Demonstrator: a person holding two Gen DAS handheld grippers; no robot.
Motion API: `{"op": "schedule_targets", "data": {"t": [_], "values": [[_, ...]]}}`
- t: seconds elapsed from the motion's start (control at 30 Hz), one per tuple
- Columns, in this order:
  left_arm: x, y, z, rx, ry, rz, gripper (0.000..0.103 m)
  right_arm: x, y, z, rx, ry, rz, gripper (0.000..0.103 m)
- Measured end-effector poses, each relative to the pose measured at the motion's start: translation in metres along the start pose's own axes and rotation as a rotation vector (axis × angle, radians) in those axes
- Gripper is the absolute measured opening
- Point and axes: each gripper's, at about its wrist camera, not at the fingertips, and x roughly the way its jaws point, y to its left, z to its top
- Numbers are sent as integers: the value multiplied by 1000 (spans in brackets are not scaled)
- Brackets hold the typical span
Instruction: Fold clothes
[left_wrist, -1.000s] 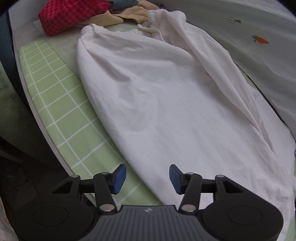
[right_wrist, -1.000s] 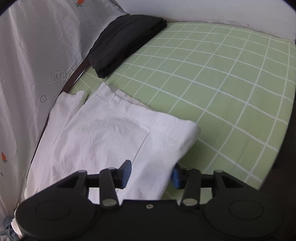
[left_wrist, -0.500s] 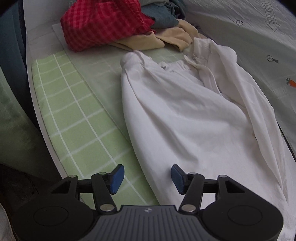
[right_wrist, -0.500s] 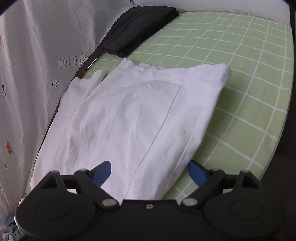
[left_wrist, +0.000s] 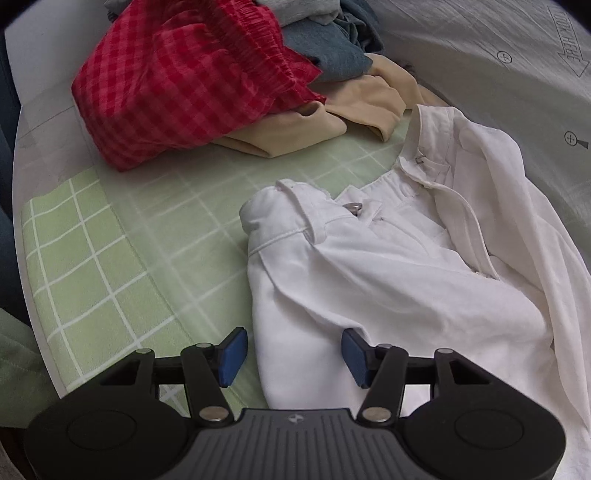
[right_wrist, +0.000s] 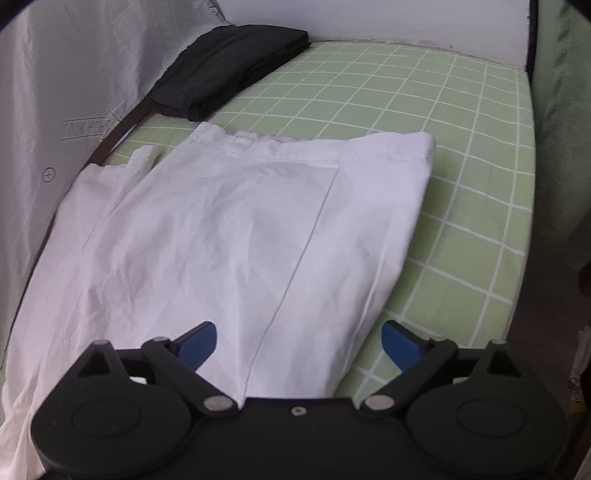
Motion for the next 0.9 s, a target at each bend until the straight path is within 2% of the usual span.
{"op": "schedule_targets", "data": {"t": [0.03, 0.07, 0.1, 0.13, 0.23, 0.3, 0.5, 0.83, 0.9], "values": [[0, -1, 0, 3, -2, -9, 34, -1, 1, 0, 3, -6, -17, 60], [1, -2, 0, 3, -8, 0, 19, -2, 1, 1, 3, -12, -13, 51], [0, -1, 0, -3, -13, 7, 12, -4, 1, 1, 3, -26, -13, 33], [0, 0, 1, -10, -18, 10, 10, -6, 0, 2, 5, -38, -11, 4], [-3, 13, 5, -84, -28, 14, 4, -11, -8, 2, 27, -44, 2, 2], [-8, 21, 10, -101, -40, 14, 4, -14, -13, 0, 18, -36, 3, 2], [-28, 29, 8, -75, -70, 58, 4, -25, -34, -14, -54, -3, -4, 2], [-43, 39, -2, -51, -61, 127, 5, -33, -53, -18, -153, 25, 13, 3], [-44, 37, -2, -33, -64, 138, 10, -32, -49, -17, -200, 30, 1, 5]]}}
